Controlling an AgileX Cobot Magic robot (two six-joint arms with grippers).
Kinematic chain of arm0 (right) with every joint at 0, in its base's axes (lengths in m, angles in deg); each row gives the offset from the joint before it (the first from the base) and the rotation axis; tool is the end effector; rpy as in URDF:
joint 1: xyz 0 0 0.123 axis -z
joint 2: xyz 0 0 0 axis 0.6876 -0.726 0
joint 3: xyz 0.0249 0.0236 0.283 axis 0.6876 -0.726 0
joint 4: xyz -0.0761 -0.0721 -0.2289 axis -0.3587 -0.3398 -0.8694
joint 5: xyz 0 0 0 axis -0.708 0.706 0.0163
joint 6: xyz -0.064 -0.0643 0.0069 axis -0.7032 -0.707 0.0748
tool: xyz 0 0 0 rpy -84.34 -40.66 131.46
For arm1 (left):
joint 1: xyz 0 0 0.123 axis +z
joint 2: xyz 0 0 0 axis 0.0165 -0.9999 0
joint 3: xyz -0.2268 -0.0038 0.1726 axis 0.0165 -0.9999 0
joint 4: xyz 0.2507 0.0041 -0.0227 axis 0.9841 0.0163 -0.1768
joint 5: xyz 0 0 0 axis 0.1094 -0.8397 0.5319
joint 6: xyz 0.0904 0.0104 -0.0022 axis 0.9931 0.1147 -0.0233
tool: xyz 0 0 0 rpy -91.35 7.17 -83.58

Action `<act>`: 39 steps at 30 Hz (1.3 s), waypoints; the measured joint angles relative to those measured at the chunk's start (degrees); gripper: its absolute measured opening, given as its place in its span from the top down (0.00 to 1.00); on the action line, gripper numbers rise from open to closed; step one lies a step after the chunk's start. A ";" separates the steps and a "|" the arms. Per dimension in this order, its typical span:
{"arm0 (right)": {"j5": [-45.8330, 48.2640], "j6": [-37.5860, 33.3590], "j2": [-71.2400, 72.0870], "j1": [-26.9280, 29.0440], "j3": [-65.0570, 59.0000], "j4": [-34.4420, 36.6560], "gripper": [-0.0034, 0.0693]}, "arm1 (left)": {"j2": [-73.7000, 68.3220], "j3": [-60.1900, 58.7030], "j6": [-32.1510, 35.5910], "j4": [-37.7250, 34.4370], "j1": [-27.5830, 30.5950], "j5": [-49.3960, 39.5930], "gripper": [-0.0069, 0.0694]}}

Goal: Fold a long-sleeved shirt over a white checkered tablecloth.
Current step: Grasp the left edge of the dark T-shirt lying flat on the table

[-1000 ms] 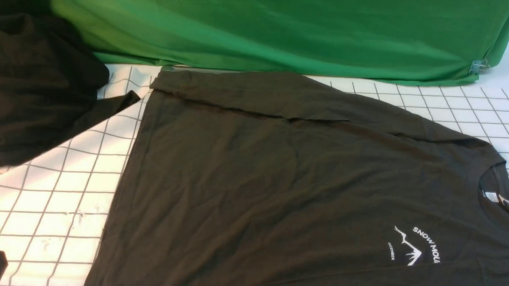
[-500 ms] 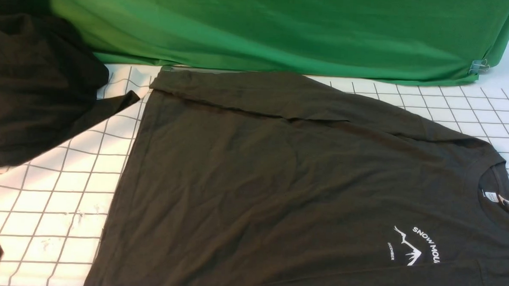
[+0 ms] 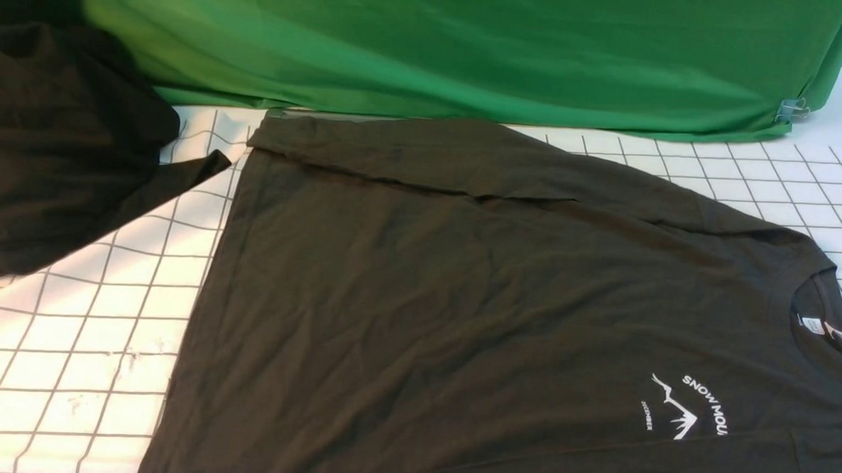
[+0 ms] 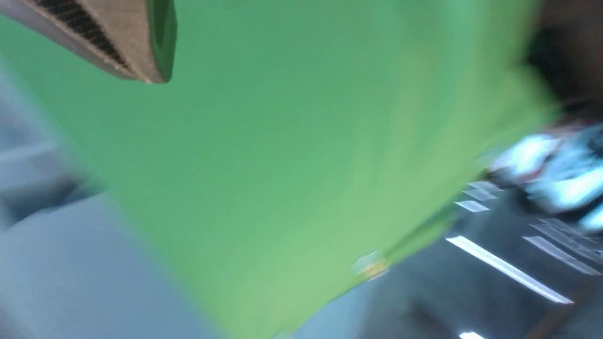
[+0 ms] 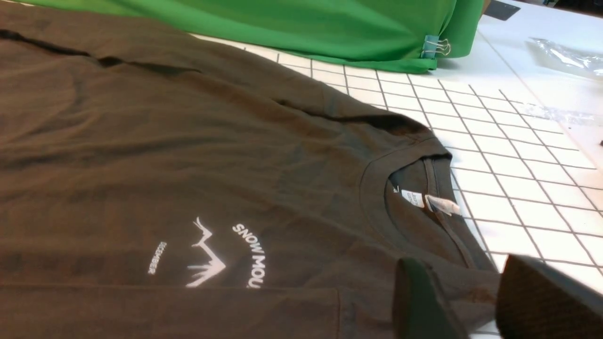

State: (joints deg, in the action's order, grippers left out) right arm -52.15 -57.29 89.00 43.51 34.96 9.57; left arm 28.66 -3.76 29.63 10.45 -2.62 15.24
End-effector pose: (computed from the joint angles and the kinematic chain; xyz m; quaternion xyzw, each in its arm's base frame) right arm 0.0561 0.0026 0.1903 -0.0068 0.7551 0.0126 0.6554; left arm 0.0257 0.0141 0.3068 -0.2161 0.3804 -0.2959 0.8491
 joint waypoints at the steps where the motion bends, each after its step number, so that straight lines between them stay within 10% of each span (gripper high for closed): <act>1: -3.22 4.36 0.00 -0.11 0.00 5.65 0.62 | -2.55 6.88 -0.35 4.40 0.00 -7.52 0.91; 7: -14.51 11.13 0.00 -0.54 0.00 12.88 0.62 | -26.19 33.78 4.04 15.53 -0.10 -56.68 0.91; 13: -17.32 18.68 0.00 -0.54 0.00 13.59 0.62 | -52.84 35.27 20.24 7.28 -0.51 -83.79 0.91; 23: -17.52 21.01 0.01 -0.59 1.05 13.89 0.67 | -61.26 25.47 15.86 11.02 -17.50 -81.62 0.92; 26: -2.26 15.27 -4.05 -1.89 8.78 14.01 0.89 | -61.52 25.28 12.13 14.33 -24.22 -81.16 0.92; 31: 15.63 6.60 -18.93 -5.14 24.20 14.01 0.94 | -62.17 25.14 13.78 15.11 -27.88 -77.60 0.90; 39: 33.92 -4.26 -38.11 -10.29 39.08 14.12 0.94 | -69.35 25.10 15.65 20.44 -27.98 -74.34 0.55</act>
State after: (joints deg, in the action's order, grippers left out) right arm -18.22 -61.54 50.89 33.22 74.04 23.69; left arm -40.69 21.33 45.28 30.88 -30.60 -59.11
